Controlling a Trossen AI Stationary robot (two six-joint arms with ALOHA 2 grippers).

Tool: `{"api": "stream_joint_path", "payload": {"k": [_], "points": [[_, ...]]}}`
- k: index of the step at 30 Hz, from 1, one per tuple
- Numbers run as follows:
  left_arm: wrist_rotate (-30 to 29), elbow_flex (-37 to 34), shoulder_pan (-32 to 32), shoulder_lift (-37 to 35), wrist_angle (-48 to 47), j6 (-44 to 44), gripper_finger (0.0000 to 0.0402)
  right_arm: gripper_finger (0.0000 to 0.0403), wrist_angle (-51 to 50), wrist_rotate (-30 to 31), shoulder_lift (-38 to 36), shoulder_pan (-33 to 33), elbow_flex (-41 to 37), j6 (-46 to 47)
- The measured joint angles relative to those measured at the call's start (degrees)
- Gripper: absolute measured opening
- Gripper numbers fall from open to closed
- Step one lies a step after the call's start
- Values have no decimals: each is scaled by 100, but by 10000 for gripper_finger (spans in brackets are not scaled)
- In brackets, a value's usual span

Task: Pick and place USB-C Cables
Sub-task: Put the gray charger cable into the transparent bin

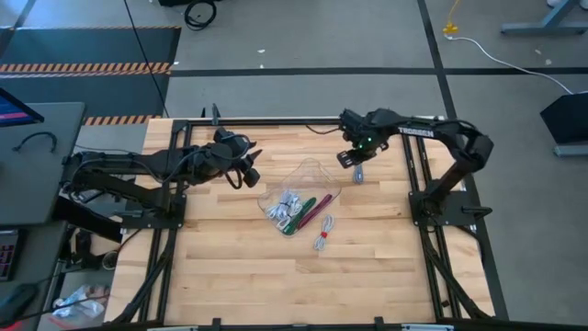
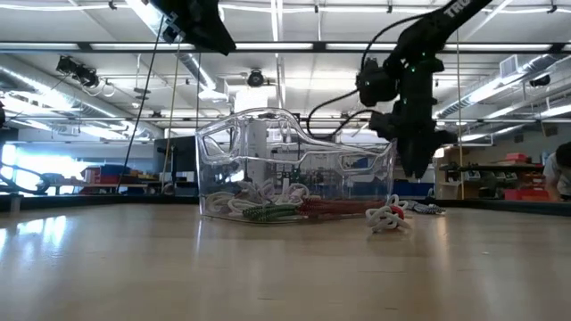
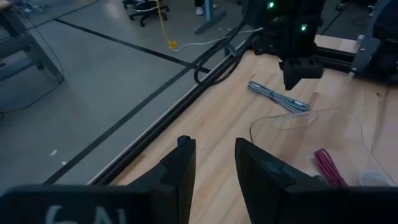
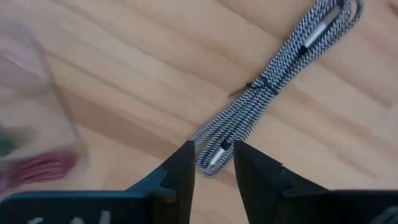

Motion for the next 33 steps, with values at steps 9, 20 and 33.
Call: {"api": "stream_joint_path", "payload": {"k": [9,20,33], "points": [[59,0,27,0,-61,-13,118,180,170,141,690,-230,-43,-2],[62,0,27,0,-67,-15,118,219,147,-35,1651,-327,16,-70],[57,0,27,0,-71,-83,118,19,216,-222,1032,-584,-67,-782]]}}
